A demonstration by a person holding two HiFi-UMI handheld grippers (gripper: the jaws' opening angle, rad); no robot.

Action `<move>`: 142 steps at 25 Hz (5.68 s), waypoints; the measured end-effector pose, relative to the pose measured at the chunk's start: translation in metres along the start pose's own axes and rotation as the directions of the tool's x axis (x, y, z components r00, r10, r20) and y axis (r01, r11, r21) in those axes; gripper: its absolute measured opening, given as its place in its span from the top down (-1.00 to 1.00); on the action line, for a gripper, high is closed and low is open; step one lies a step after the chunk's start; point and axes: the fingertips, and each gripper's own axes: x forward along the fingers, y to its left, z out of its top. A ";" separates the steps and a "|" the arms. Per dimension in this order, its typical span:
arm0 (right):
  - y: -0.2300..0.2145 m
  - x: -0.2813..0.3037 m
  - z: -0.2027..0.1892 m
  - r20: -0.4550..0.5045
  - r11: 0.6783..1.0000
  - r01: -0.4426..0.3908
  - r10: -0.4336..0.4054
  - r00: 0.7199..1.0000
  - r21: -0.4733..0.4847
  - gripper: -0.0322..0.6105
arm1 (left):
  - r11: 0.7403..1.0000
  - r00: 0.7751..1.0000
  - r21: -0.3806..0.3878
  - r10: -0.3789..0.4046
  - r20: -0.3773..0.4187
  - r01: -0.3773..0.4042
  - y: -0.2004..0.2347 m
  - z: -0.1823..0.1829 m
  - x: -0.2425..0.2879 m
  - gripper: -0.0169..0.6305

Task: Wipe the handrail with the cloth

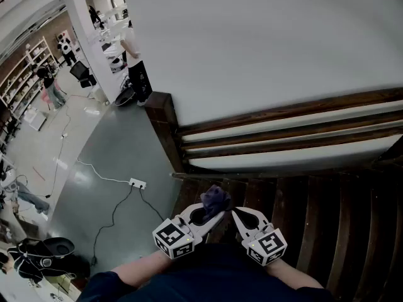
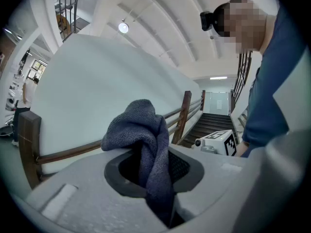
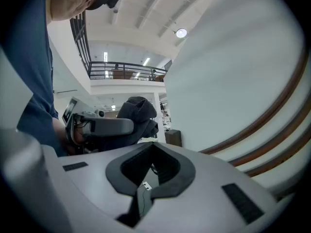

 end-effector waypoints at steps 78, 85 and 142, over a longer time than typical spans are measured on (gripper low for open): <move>-0.581 0.067 0.047 0.007 0.885 0.411 -0.422 0.906 0.220 0.87 | 0.982 0.892 -0.180 -0.128 -0.432 0.054 0.296 -0.034 0.616 0.71; -0.592 0.021 0.043 0.039 0.829 0.478 -0.509 0.860 0.290 0.87 | 0.985 0.875 -0.139 -0.155 -0.459 0.101 0.267 -0.019 0.643 0.71; -0.486 0.023 0.127 0.150 0.865 0.464 -0.493 0.857 0.191 0.87 | 0.922 0.887 0.053 -0.351 -0.300 0.383 0.169 0.110 0.521 0.71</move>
